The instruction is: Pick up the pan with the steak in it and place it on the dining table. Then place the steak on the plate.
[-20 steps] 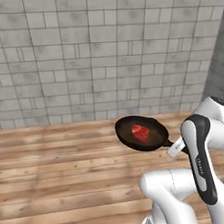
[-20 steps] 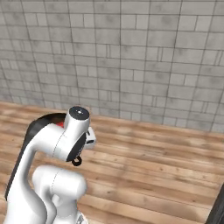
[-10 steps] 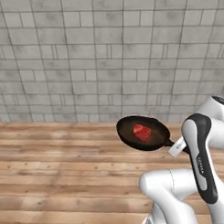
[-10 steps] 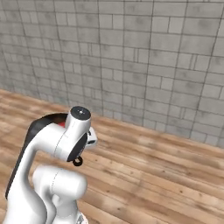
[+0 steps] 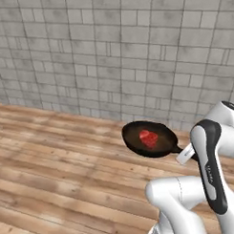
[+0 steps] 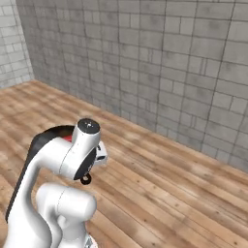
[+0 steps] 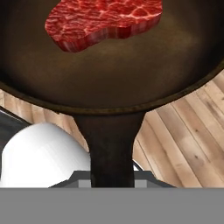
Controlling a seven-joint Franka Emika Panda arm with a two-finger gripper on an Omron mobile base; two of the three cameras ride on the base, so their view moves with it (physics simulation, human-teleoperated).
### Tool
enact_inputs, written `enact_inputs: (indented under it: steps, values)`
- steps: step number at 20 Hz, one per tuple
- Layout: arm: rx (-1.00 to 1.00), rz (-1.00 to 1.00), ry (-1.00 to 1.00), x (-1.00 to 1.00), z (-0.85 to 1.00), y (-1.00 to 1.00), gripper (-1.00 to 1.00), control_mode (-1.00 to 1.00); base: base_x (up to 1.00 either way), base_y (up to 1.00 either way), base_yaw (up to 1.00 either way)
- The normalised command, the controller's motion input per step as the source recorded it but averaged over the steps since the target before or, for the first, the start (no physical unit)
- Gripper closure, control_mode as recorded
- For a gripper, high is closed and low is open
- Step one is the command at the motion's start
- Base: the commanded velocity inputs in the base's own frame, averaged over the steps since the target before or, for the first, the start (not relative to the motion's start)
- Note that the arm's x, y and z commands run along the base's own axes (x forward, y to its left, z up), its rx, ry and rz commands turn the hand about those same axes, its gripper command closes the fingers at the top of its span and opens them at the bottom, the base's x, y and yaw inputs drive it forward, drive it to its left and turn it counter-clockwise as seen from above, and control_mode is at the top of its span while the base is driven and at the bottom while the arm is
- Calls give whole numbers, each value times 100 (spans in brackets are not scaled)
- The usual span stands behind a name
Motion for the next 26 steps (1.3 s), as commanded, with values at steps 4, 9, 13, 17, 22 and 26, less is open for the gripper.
enact_inputs:
  steps: [4,9,13,17,22,26]
  values:
    - [0,0,0,0,0,0,100,100,0,2,47]
    - [0,0,0,0,0,0,100,100,0,1,48]
    - [0,0,0,0,0,0,100,100,0,1,48]
    - [0,0,0,0,0,0,100,100,0,2,48]
    - [0,0,0,0,0,0,100,100,0,1,48]
    - [0,0,0,0,0,0,100,100,2,1,46]
